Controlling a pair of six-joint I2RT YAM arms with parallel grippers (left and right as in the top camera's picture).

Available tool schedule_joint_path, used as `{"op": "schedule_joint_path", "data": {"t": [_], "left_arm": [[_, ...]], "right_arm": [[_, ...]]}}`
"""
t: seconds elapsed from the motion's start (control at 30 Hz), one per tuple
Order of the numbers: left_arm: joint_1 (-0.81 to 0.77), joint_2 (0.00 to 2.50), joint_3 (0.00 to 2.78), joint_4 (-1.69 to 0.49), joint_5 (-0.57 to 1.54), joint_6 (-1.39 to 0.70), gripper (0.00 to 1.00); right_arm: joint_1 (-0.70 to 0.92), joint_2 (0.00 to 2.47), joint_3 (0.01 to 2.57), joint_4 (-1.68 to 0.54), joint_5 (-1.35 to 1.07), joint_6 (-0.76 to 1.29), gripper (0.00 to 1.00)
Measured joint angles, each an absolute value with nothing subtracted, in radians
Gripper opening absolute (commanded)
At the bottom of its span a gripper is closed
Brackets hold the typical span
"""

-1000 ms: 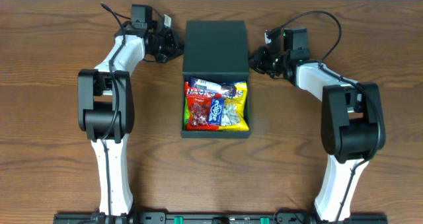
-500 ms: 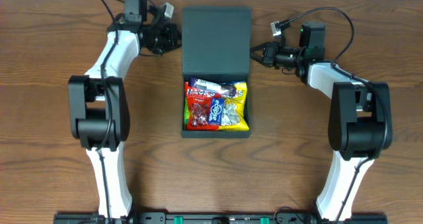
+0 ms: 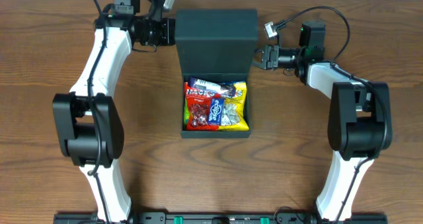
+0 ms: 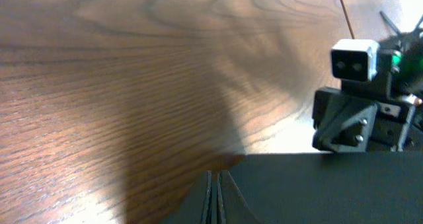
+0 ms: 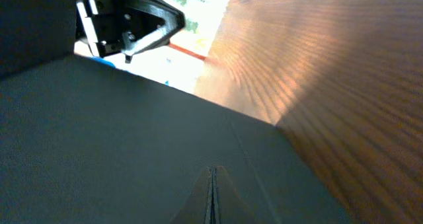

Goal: Pack container
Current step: 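Push the raised lid forward with both grippers to close the box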

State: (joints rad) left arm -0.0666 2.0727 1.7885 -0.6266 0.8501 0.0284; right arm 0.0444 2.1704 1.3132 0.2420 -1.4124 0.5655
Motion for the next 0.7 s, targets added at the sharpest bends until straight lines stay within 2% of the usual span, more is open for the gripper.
{"op": "schedule_joint_path", "data": {"t": [0.7], "left_arm": [[-0.067, 1.992, 1.790, -0.876, 0.804, 0.227, 0.06]], "right_arm": [[0.044, 2.170, 1.313, 0.168, -1.446, 0.566, 0.02]]}}
